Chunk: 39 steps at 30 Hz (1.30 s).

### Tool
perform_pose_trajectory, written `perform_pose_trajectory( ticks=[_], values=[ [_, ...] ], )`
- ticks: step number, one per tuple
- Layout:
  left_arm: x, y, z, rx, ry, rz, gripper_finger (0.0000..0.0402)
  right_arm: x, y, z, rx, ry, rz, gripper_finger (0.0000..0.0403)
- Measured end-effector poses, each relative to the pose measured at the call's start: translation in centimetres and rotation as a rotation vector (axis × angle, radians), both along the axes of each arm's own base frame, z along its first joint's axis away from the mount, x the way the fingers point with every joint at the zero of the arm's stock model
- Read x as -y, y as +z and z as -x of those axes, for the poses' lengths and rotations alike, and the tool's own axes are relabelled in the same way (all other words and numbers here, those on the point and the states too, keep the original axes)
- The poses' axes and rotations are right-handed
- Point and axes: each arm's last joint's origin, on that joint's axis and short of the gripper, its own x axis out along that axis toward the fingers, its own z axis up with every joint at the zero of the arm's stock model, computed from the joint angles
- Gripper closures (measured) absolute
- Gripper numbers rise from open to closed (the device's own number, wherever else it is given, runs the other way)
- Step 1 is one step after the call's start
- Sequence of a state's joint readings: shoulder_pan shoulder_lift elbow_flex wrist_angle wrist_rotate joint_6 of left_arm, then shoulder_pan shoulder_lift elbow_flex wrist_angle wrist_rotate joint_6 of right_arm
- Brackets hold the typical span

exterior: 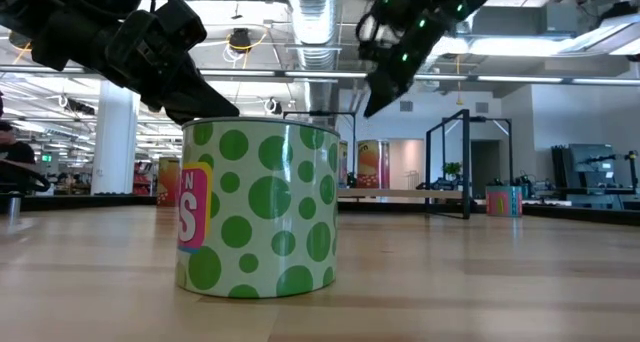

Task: Pick and place cans onto a shelf
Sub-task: Put the canned peas on the shelf

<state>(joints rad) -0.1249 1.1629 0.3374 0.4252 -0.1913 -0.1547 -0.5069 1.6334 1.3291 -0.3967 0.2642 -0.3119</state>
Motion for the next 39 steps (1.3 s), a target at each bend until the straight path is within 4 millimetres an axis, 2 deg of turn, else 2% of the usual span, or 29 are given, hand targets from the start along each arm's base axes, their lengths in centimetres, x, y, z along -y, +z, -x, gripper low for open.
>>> perform_pose_trajectory(
  ticks=[3, 6, 9, 12, 21, 32, 34, 39],
  values=[
    [0.0, 0.0, 0.0, 0.000, 0.000, 0.000, 0.0401, -2.0, 1.8, 1.1, -0.003, 0.026, -0.012, 0.0297],
    [0.0, 0.0, 0.0, 0.000, 0.000, 0.000, 0.0401, -4.7, 3.0, 1.8, -0.015, 0.074, -0.038, 0.0336],
    [0.0, 0.0, 0.0, -0.001, -0.006, -0.014, 0.0401, -7.6, 3.4, 2.4, 0.014, 0.150, -0.047, 0.0386],
    [0.0, 0.0, 0.0, 0.000, -0.007, -0.016, 0.0401, -10.3, 3.1, 2.9, 0.084, 0.220, -0.077, 0.0389],
    [0.0, 0.2, -0.1, 0.019, -0.012, -0.013, 0.0401, -17.3, -0.3, 4.1, 0.307, 0.398, -0.174, 0.0393],
    [0.2, 0.3, -0.1, 0.034, -0.059, -0.025, 0.0401, -25.5, -3.9, 4.8, 0.295, 0.532, -0.328, 0.0396],
    [0.2, 0.3, -0.1, 0.033, -0.073, -0.020, 0.0401, -26.9, -4.1, 4.4, 0.326, 0.565, -0.347, 0.0396],
    [0.3, 0.4, -0.1, 0.035, -0.091, -0.013, 0.0401, -30.0, -5.9, 3.6, 0.327, 0.628, -0.397, 0.0393]
  ],
)
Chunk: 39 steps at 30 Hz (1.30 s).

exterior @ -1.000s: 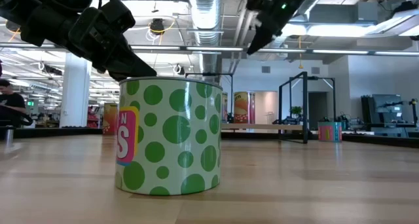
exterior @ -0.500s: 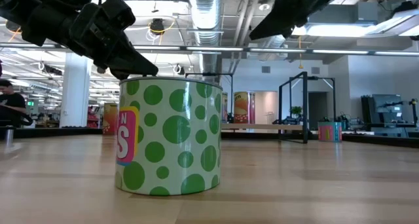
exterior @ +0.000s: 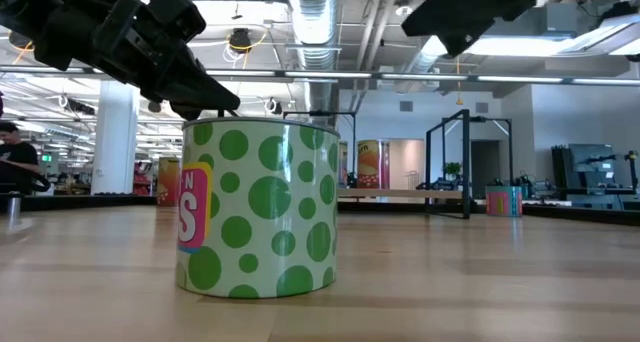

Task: Pick and place cans onto a shelf
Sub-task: Put the canned peas on the shelf

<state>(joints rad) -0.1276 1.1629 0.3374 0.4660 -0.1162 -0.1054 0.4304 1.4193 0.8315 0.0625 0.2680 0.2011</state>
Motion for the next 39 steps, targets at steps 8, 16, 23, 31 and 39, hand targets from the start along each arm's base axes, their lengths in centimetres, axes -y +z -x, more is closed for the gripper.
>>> perform_pose_trajectory(
  ticks=[8, 16, 23, 31, 39],
  values=[
    [0.0, -0.1, 0.0, -0.006, -0.003, -0.009, 0.0401, -3.8, -2.2, -2.5, -0.078, 0.020, -0.014, 0.0380],
    [0.0, -0.3, 0.1, -0.036, -0.005, -0.012, 0.0401, -7.0, -2.9, -6.6, -0.241, 0.147, 0.101, 0.0331],
    [0.0, -0.5, 0.2, -0.059, -0.010, -0.024, 0.0401, -8.6, -2.8, -9.2, -0.378, 0.317, 0.284, 0.0250],
    [0.0, -0.7, 0.3, -0.079, -0.010, -0.027, 0.0401, -9.5, -3.0, -10.9, -0.434, 0.506, 0.475, 0.0225],
    [0.0, -0.8, 0.3, -0.088, -0.009, -0.028, 0.0401, -9.3, -2.7, -11.4, -0.387, 0.644, 0.546, 0.0247]
  ],
)
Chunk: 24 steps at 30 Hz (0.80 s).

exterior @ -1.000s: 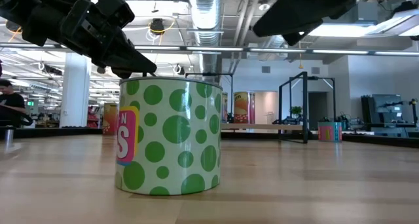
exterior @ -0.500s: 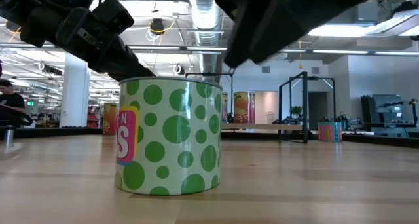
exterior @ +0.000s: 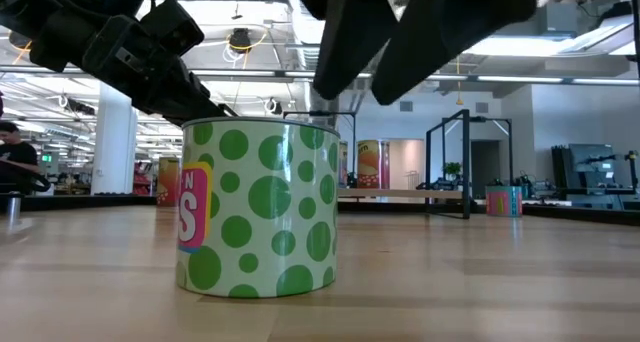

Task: Pick and place cans onto a shelf
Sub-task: Put the canned peas on the shelf

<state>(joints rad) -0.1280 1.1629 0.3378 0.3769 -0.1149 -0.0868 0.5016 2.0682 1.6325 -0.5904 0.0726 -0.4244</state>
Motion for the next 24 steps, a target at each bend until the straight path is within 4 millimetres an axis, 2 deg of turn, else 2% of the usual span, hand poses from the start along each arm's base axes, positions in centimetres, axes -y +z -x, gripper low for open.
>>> perform_pose_trajectory(
  ticks=[2, 8, 13, 16, 22, 24],
  values=[
    [0.0, 0.0, 0.0, 0.000, 0.001, -0.001, 0.0401, 0.0, 0.0, -0.1, 0.003, 0.026, -0.003, 0.0252],
    [0.0, 0.0, 0.0, -0.001, 0.000, -0.004, 0.0401, -0.2, -1.6, -0.9, 0.000, 0.064, -0.009, 0.0259],
    [0.0, -0.1, 0.1, -0.013, 0.000, -0.005, 0.0401, 0.3, -1.8, -1.1, -0.002, 0.068, -0.003, 0.0272],
    [0.0, -0.1, 0.1, -0.015, 0.000, -0.005, 0.0401, 0.6, -1.9, -1.2, -0.012, 0.049, -0.005, 0.0300],
    [0.0, -0.2, 0.1, -0.019, 0.000, -0.005, 0.0401, 1.3, -2.0, -1.2, -0.057, -0.033, -0.031, 0.0382],
    [0.0, -0.2, 0.1, -0.019, 0.003, 0.000, 0.0401, 1.5, -1.9, -1.4, -0.060, -0.073, -0.049, 0.0394]
  ],
)
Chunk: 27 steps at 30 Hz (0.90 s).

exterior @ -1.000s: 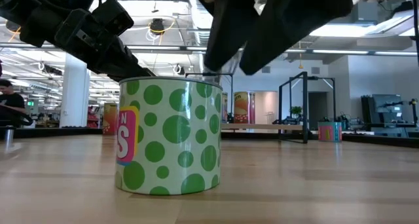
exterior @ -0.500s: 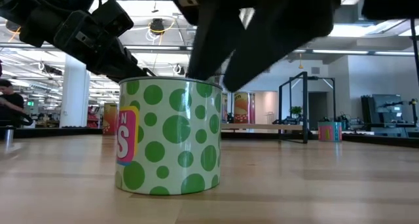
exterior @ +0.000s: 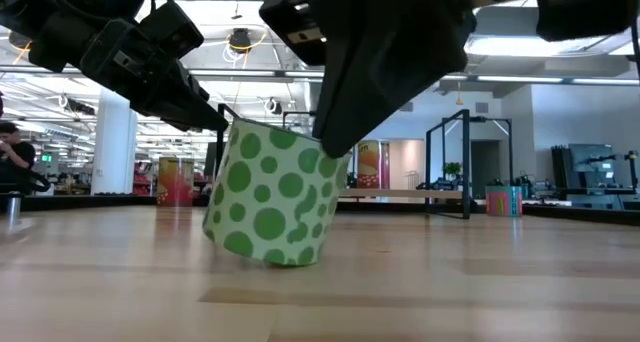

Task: Pick and place cans onto a shelf
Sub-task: Put the canned peas on the shelf

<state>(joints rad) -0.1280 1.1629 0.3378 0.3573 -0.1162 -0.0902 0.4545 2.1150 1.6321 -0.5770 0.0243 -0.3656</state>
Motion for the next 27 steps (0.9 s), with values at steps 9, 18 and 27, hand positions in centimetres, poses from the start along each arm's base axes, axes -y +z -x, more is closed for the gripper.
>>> perform_pose_trajectory(
  ticks=[9, 18, 27],
  values=[
    [0.0, 0.0, 0.0, 0.000, 0.006, 0.008, 0.0401, 3.1, 3.6, 0.7, -0.087, -0.423, -0.186, 0.0391],
    [-0.1, 0.0, 0.0, 0.001, 0.029, 0.015, 0.0401, 9.4, 4.3, 1.6, -0.266, -0.901, -0.197, 0.0391],
    [-0.1, 0.0, 0.0, 0.002, 0.041, 0.022, 0.0401, 12.9, 2.0, 1.2, -0.333, -1.004, -0.153, 0.0392]
  ],
)
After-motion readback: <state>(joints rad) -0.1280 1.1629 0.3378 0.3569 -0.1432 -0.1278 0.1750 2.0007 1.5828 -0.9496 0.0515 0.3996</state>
